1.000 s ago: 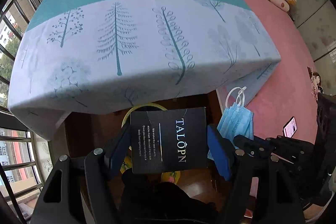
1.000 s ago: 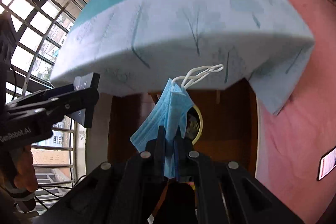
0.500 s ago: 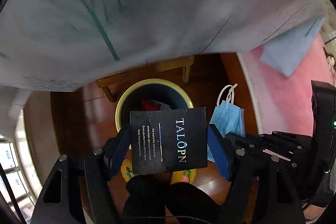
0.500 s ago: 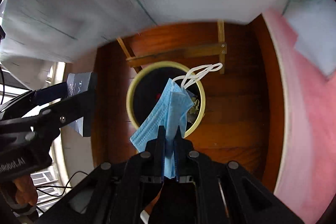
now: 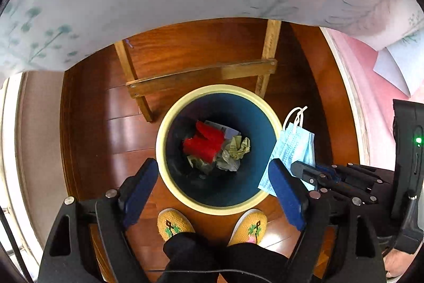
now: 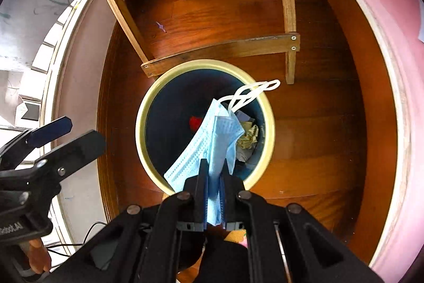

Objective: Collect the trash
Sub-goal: 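Raise both tools back up toward the table, then grasp the crumpled black-gold wrapper with the left tool while the right tool grasps the beige paper box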

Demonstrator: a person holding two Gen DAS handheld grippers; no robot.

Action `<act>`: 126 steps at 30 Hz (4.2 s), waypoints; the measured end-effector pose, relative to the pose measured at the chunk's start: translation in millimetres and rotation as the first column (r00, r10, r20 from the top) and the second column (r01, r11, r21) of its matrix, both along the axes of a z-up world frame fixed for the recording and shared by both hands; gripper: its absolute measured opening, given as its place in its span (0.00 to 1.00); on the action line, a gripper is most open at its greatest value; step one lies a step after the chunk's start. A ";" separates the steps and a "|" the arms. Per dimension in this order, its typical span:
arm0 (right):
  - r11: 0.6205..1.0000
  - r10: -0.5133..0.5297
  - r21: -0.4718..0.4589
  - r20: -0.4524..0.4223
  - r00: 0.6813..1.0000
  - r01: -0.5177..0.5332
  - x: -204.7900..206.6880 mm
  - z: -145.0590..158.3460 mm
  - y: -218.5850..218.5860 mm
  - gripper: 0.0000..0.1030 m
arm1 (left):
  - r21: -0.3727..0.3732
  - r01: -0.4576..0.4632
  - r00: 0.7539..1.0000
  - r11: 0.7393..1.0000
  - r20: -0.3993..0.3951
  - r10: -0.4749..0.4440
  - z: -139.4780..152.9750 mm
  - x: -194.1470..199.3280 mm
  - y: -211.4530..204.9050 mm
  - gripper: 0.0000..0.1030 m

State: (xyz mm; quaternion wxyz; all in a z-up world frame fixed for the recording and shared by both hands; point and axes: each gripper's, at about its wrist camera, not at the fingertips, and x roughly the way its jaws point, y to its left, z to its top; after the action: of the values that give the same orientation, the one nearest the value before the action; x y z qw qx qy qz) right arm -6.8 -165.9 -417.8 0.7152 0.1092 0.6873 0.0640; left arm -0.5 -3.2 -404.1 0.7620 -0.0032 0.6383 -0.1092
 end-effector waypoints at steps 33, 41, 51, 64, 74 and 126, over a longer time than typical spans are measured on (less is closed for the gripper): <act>0.998 -0.026 0.063 0.085 0.996 0.021 15.2 207.9 20.6 0.44 | 0.021 -0.160 0.978 0.987 0.140 0.155 236.2 8.7 47.1 0.81; 0.996 0.016 0.083 0.260 0.965 -0.039 9.6 314.1 12.2 0.44 | 0.014 -0.154 0.962 0.988 0.228 0.147 334.7 8.5 41.5 0.81; 0.995 0.022 0.084 0.418 0.908 -0.063 15.7 408.3 -8.3 0.44 | -0.009 -0.197 0.919 0.980 0.348 0.187 425.8 11.3 24.1 0.81; 0.991 0.077 0.059 0.486 0.871 -0.120 55.4 441.6 -20.7 0.44 | -0.013 -0.234 0.877 0.972 0.430 0.216 473.5 33.2 19.6 0.81; 0.993 0.083 0.032 0.478 0.874 -0.112 118.3 427.5 -2.3 0.44 | -0.009 -0.240 0.881 0.971 0.418 0.222 461.0 99.9 46.1 0.81; 0.960 0.129 -0.279 0.381 0.915 -0.019 384.4 283.8 78.8 0.61 | -0.053 0.038 0.996 0.998 0.083 -0.033 266.6 450.5 95.2 0.73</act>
State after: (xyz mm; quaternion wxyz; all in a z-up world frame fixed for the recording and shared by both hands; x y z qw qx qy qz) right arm 377.6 -87.1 -134.0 0.8445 -0.0306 0.5344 0.0180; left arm 450.0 92.0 -137.4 0.7852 -0.0082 0.6031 -0.1402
